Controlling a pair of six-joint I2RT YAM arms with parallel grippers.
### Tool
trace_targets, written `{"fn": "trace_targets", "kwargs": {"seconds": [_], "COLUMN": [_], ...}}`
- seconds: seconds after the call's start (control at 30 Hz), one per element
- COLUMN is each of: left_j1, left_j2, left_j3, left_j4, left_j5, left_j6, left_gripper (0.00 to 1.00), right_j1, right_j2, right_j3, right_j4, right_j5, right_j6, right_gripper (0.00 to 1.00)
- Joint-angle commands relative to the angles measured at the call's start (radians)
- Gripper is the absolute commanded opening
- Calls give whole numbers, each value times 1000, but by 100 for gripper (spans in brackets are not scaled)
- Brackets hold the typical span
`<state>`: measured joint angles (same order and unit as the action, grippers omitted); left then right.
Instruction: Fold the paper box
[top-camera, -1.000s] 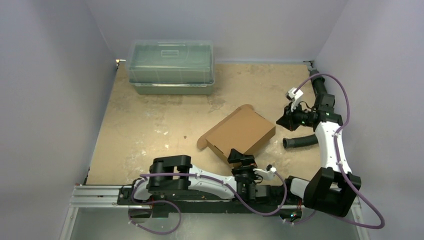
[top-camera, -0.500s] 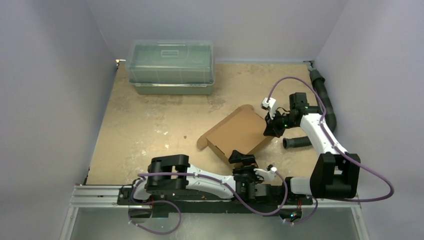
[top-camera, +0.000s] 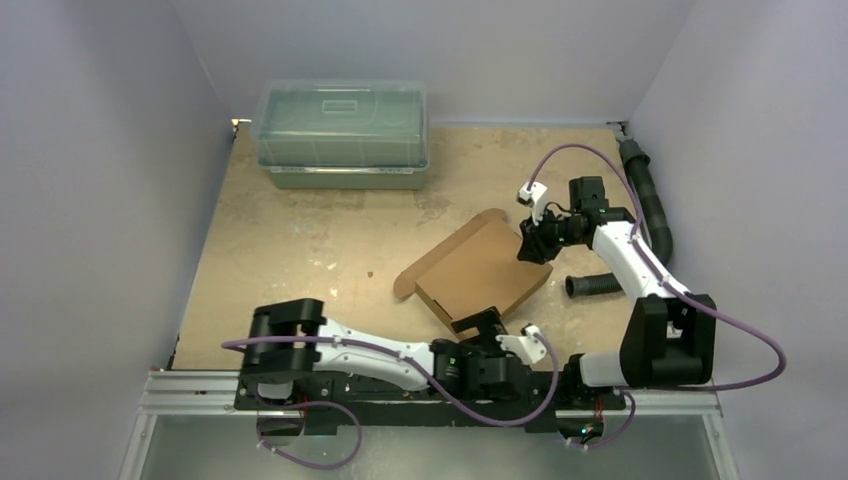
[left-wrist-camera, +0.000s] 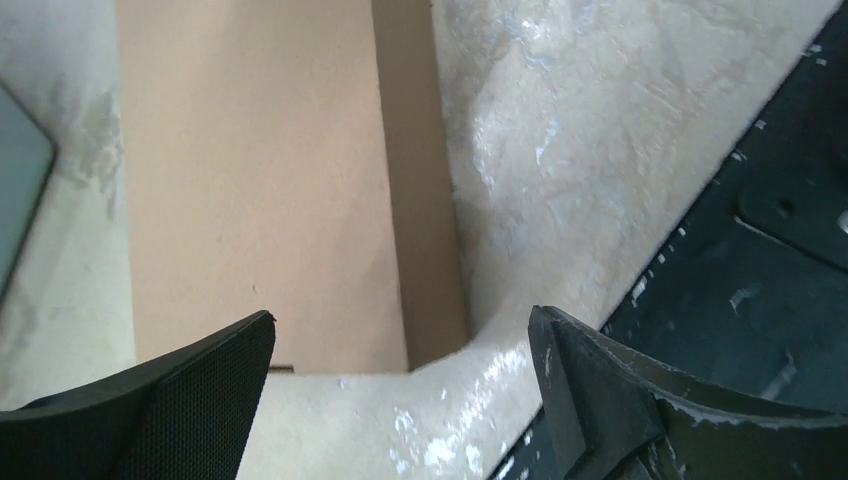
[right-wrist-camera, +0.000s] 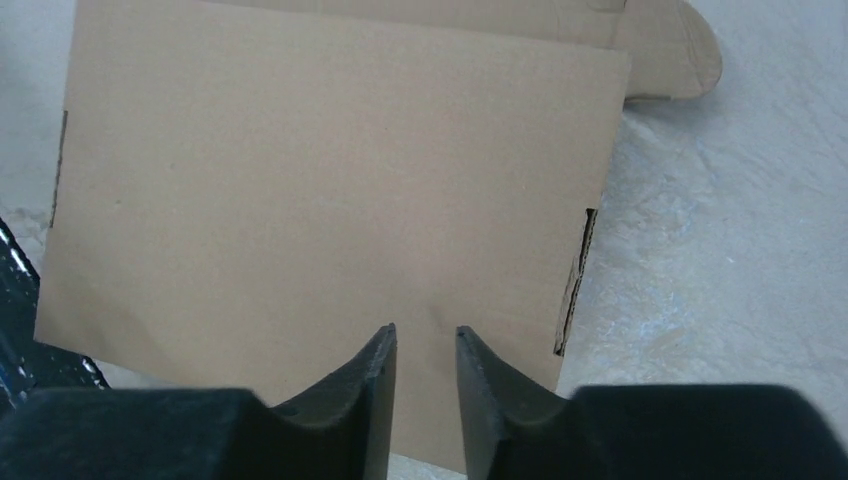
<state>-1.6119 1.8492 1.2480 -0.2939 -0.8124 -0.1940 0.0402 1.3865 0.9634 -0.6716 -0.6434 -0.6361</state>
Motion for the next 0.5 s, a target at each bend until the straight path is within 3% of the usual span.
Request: {"fn": "trace_targets", "kwargs": {"seconds": [0.0, 0.23, 0.33, 0.47], "left_j1": [25, 374, 582, 792], "left_j2": [-210, -589, -650, -635], "left_j3": [-112, -379, -434, -478], "left_j4": [114, 276, 279, 401], "left_j5": [159, 505, 647, 870], "left_j6": [-81, -190, -240, -292], "left_gripper": [98, 97, 89, 78], "right_j1": [-5, -83, -90, -89], "right_j2": [-95, -229, -230, -208], "right_j3": [15, -32, -26, -2], "right_j4": [-11, 7, -83, -263], "right_j5": [-88, -147, -162, -135], "right_j6": [-31, -57, -177, -406], "right_gripper": [36, 43, 42, 37]}}
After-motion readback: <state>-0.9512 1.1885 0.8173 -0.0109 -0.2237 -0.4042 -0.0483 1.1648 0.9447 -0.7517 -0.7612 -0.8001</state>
